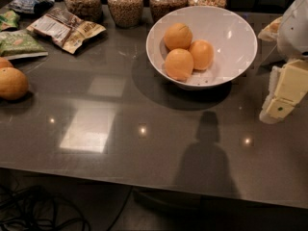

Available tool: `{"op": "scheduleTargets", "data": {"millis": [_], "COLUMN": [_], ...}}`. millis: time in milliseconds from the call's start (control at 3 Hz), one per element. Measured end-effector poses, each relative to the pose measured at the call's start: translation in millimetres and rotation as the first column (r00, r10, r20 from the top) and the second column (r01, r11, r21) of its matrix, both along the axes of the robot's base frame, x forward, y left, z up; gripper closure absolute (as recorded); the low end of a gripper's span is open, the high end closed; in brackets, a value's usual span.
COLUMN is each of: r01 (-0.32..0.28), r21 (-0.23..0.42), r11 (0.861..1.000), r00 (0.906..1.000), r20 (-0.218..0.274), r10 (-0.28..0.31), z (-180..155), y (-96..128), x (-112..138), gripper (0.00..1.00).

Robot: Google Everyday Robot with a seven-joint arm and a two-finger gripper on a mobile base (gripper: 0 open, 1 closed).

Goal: Pick orange from white bowl

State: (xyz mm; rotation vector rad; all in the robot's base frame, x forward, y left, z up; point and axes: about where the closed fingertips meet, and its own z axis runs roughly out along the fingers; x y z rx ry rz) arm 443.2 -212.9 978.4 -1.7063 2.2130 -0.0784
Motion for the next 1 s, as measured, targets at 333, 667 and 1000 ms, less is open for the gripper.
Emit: {"op": "scheduleTargets", "data": {"millis": [333,667,1000], "r01": [0.017,0.052,0.145], "r21": [0.140,0.325,0.490], "r11": [0.990,0.944,0.860], "r00": [0.9987,0.9950,0.9819], "r20": [0.046,0.064,0.035], "r10": [-0.024,-0.077,-0.186], "z": [11,28,44], "y": [21,52,79], "x": [28,65,105], "gripper": [0.00,0.00,0.00]}}
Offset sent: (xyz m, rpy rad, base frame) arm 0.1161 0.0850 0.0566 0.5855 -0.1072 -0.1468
